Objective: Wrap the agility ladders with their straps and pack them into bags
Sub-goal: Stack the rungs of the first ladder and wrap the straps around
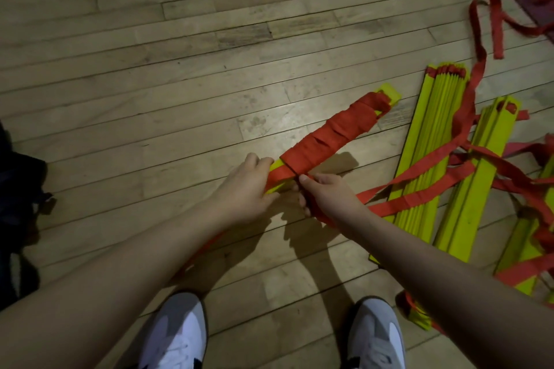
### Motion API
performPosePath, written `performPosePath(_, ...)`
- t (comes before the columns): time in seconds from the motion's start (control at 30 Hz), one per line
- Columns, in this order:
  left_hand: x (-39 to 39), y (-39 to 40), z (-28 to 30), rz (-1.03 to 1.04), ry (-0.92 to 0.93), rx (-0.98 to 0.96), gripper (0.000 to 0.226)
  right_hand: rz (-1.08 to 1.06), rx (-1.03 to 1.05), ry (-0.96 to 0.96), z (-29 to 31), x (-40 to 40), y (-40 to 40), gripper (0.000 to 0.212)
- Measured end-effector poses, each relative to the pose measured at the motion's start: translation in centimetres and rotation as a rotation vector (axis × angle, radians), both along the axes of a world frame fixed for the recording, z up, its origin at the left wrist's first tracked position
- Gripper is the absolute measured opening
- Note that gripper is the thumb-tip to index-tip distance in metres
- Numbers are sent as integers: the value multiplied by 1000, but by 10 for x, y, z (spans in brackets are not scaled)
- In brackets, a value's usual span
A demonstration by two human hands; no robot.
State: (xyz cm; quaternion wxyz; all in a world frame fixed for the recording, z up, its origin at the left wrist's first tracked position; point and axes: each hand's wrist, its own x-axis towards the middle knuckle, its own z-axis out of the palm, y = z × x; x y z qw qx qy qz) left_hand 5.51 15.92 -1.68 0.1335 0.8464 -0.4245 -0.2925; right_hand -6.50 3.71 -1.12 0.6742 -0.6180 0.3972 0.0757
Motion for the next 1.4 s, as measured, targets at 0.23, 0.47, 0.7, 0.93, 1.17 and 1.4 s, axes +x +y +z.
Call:
performPosePath(0.23, 2, 9, -5, -20, -64, -73, 33, 213, 104, -29, -2, -10, 0, 15)
performPosePath(0.47, 3, -5, -19, 19, -73, 23, 44, 164, 271, -50, -3, -6, -1, 11)
performPosePath(0.7, 17, -29, -40, 3, -133, 251, 71, 55, 311, 33, -19, 9, -11, 14)
performPosePath(0.93, 27, -35, -39, -67, -266, 77, 40, 47, 300, 84, -30, 17, -10, 15)
performPosePath(1.17, 30, -38, -50, -91, -332, 14, 38, 54, 412, 101, -28, 16, -12, 14)
performPosePath(1.4, 23, -35, -54, -185, -443, 111, 47, 97, 541, 107, -24, 9, -12, 16)
